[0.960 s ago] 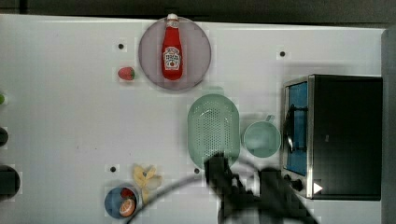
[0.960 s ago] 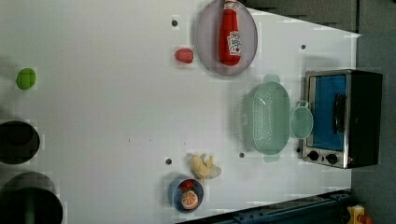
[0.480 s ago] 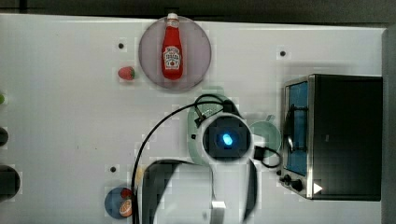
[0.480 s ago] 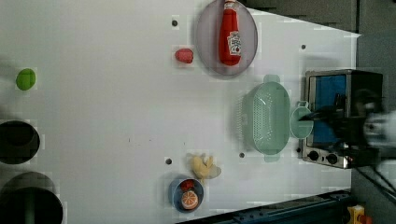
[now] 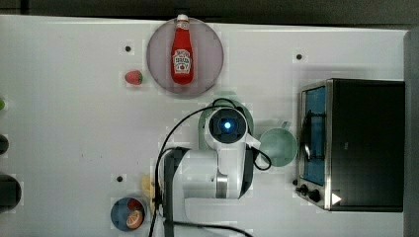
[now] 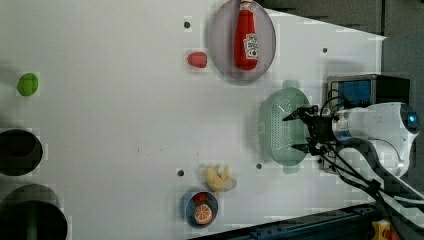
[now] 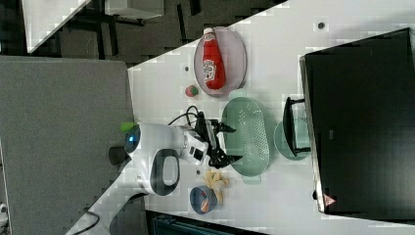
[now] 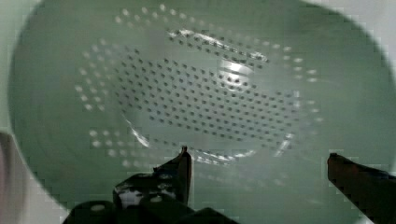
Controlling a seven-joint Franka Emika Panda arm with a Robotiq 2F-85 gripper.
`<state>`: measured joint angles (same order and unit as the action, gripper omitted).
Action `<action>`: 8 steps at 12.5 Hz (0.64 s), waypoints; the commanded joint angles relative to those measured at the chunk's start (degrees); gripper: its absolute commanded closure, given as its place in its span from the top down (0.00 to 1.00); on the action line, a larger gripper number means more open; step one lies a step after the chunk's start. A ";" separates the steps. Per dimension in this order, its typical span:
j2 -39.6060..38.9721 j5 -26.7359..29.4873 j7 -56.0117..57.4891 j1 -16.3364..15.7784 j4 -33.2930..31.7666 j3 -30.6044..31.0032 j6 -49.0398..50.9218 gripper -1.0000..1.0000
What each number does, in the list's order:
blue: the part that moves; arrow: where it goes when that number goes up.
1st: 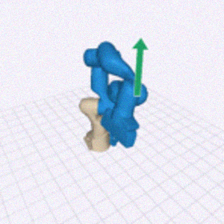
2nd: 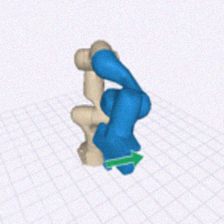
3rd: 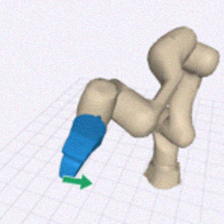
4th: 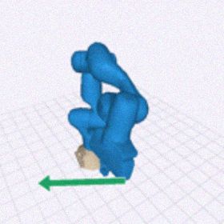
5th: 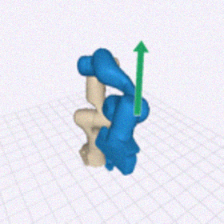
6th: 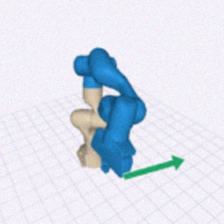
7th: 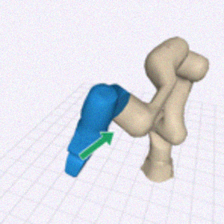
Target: Drag strainer right to left.
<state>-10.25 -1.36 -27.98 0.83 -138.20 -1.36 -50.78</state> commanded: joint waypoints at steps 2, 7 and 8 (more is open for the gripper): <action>-4.80 -1.19 -11.24 -0.92 1.17 0.56 -11.44 1.00; -11.00 -1.10 -13.22 -2.58 1.11 1.21 -15.88 1.00; -11.55 -1.02 -13.23 -2.87 1.12 1.39 -16.06 1.00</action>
<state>-21.57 -2.06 -37.91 -1.13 -136.97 -0.77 -65.69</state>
